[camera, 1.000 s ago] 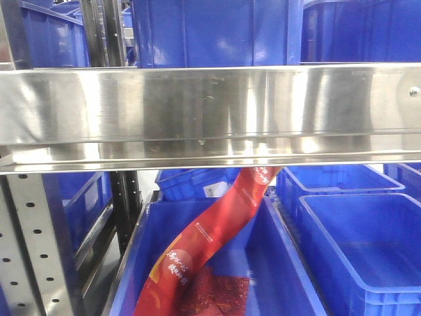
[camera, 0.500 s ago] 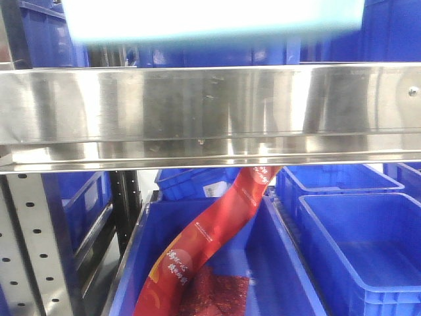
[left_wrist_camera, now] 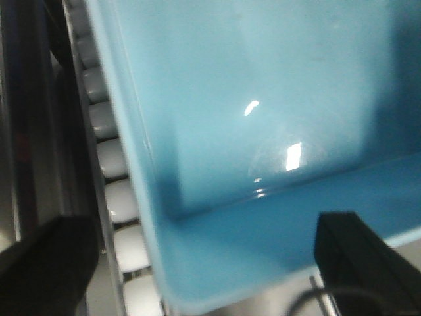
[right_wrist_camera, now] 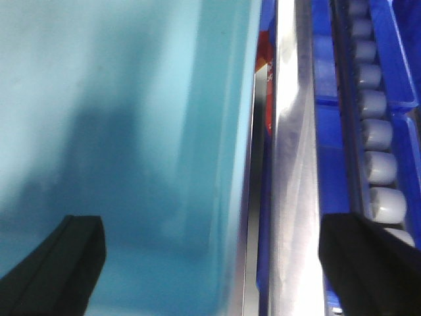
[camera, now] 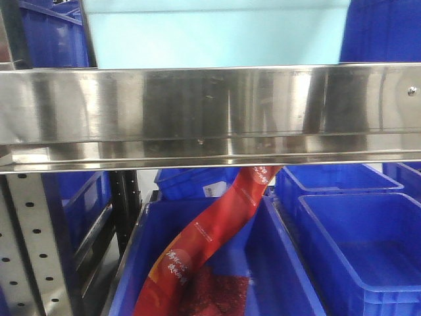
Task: Move two blue bins to right shelf middle
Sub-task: 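Lower the light-blue bin onto the upper roller shelf with both grippers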
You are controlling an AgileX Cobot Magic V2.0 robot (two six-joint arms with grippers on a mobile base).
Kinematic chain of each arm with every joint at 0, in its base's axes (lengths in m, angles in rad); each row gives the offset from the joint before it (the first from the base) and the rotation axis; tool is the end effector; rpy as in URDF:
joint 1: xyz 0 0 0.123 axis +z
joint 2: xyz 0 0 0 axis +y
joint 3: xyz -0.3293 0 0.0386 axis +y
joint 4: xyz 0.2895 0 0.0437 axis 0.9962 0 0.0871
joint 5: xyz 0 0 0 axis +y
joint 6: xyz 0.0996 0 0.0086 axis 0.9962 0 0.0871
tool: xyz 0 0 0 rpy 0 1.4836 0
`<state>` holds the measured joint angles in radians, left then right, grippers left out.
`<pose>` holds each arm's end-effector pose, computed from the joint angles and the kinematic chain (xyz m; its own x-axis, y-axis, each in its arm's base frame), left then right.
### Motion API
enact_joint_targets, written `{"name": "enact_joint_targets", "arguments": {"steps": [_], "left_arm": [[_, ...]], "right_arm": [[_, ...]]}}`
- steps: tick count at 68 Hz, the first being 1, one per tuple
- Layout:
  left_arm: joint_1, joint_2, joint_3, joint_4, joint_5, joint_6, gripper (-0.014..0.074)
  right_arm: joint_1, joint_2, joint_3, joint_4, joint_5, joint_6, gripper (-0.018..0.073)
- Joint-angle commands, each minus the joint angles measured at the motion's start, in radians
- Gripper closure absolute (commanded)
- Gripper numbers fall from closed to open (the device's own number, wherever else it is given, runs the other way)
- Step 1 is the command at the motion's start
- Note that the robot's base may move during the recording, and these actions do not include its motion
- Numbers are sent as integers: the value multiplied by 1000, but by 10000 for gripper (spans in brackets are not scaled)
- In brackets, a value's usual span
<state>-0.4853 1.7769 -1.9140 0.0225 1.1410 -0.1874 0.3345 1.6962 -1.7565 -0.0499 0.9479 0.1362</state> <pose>0.3961 -0.2066 0.4409 -0.7715 0.2067 -0.6018 0.3239 0.9416 -0.0918 0.4126 0.1391 0.4342 -0.7058 -0.1323 -0.6960 -0.2272 0.9728 0.0456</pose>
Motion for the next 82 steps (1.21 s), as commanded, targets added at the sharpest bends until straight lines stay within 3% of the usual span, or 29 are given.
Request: {"name": "enact_joint_targets", "arguments": {"steps": [1,11,25,28,39,69,82], "left_arm": [[-4,-48,-8,-7,21,4,33],[-4,-124,-8,42,58,4,165],[-4,-269,47,87,66,4,634],[-4,-303,81,96,58,4,706],[-4,-465,300,125,-26,4,707],[-4,-1100,1095,116,-599,2,707],[-4,-1318,1322,116,-737,2,707]], "right_arm": [[-2,-54,-12,-18,-2,5,60],[-2,-145,-12,-27,54,5,287],[-2,-309,100,-29,48,5,730],[-2,-347,156,-32,32,5,721],[-2,-533,403,-33,-77,5,721],[-2,-1085,1072,-87,-477,3,721],[-2,-1245,1232,-105,-567,3,721]]}}
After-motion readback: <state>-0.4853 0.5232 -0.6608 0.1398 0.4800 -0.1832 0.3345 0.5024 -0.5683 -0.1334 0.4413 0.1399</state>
